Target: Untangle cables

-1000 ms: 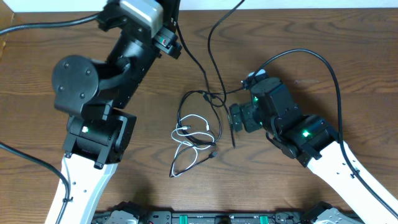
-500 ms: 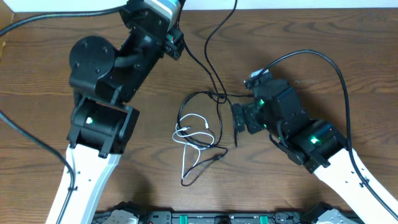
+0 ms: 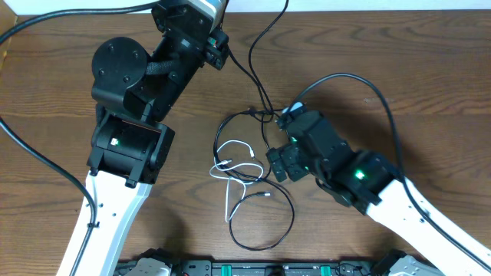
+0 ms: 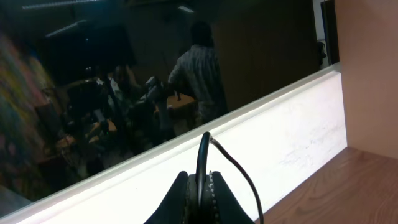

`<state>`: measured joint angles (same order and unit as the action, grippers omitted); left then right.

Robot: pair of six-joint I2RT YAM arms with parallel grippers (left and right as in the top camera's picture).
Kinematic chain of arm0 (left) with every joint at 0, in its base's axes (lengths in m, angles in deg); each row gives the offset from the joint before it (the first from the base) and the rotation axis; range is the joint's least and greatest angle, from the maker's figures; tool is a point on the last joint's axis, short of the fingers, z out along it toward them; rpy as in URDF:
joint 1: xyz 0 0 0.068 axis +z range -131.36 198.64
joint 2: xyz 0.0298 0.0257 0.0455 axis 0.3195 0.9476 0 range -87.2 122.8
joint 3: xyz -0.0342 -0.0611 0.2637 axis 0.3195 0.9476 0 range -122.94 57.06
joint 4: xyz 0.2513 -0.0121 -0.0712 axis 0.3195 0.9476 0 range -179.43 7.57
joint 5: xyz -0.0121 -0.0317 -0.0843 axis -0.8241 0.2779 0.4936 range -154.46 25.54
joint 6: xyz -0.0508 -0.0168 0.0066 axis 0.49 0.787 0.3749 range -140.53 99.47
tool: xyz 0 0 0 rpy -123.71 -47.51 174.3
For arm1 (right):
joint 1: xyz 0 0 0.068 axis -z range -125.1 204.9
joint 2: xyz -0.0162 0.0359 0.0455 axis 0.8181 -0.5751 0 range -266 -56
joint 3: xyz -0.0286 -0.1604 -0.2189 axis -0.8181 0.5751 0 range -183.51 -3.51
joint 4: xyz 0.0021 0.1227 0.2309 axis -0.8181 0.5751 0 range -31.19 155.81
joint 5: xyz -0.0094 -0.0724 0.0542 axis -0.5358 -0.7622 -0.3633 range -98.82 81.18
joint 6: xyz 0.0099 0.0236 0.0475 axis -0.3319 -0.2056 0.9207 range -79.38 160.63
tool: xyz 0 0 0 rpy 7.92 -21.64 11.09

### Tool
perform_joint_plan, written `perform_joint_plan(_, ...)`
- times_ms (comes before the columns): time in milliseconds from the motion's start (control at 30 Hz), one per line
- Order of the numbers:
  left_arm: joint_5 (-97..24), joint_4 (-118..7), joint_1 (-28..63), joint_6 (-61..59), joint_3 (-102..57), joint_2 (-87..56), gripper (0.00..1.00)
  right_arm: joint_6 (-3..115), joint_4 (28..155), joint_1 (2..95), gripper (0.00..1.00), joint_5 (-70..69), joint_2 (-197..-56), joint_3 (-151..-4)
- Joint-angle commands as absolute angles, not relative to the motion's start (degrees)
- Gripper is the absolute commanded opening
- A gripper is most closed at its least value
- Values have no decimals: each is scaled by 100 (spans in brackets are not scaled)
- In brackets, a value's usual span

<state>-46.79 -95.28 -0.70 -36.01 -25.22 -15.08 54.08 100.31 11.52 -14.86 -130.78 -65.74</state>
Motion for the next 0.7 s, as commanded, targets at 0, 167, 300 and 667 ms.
perform_joint_plan(0,-4710,-9545,-41,-3675,-2660,-1629,7,5502,9998,1130,99,-1534,-13410,-6644)
perform_joint_plan(167,-4695,-9545,-41,-3675,-2660,-1646,7,5495,9812,1130,99,-1536,-13775,-6644)
perform_joint_plan(300,-4695,-9545,-41,-3675,-2660,-1692,7,5495,9758,1130,54,-1565,-13893,-6644)
perform_joint_plan(667,-4695,-9523,-41,-3678,-2660,-1729,7,5602,9738,1141,1,-1978,-13926,-6644)
